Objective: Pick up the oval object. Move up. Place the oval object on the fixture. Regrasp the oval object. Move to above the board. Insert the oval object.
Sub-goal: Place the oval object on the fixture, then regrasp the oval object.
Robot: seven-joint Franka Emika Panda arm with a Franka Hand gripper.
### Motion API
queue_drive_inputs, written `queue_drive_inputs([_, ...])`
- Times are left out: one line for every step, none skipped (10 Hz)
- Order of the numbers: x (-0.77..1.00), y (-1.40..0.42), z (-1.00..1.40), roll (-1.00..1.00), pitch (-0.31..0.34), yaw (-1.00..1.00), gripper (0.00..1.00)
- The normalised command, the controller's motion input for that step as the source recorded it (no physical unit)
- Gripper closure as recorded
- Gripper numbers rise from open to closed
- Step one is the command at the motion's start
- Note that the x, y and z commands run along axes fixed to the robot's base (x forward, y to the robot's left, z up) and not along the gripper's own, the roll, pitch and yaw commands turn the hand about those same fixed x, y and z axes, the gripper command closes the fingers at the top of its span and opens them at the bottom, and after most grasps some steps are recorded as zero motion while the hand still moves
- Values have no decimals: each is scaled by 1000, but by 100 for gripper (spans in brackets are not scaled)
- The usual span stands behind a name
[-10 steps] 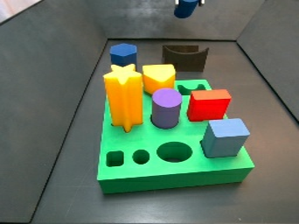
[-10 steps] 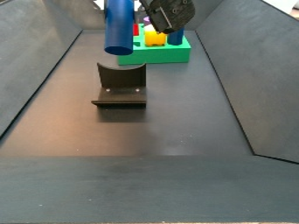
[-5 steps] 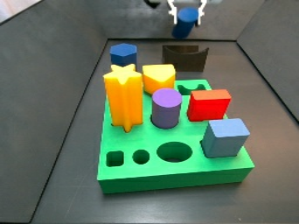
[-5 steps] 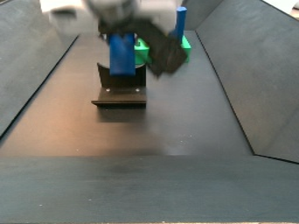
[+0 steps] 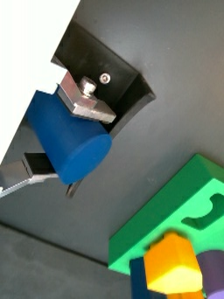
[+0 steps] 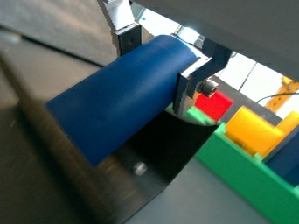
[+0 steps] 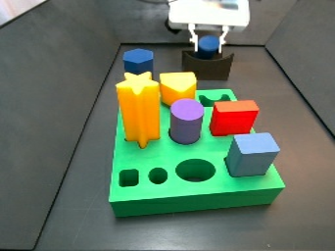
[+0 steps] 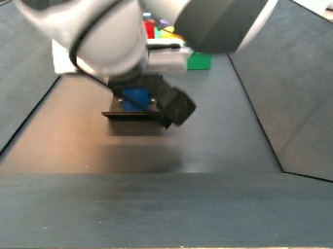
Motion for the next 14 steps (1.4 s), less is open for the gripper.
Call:
queue_drive_inputs([105, 87, -392, -144, -47, -125, 100])
queue_drive_inputs([83, 122, -319, -117, -63, -99, 100])
queue_drive_inputs([83, 122, -319, -117, -63, -99, 100])
queue_drive_inputs([74, 133, -319, -115, -66, -89, 100])
queue_drive_inputs([75, 135, -316, -114, -66, -90, 100])
queue_drive_inputs([0, -500, -167, 0, 0, 0, 100])
queue_drive_inputs([0, 0, 0, 0, 0, 0, 0])
queue_drive_inputs([0, 0, 1000, 54, -12, 79, 0])
queue_drive_inputs([-3, -2, 1000, 55, -8, 80, 0])
queue_drive_inputs([-29, -5, 1000, 57, 17, 74, 0])
queue_drive_inputs([-40, -4, 1000, 54, 44, 60, 0])
queue_drive_inputs([-40, -3, 1000, 50, 59, 48, 0])
queue_drive_inputs([-37, 1, 904, 44, 82, 29, 0])
queue_drive_inputs([-34, 5, 655, 30, 90, 5, 0])
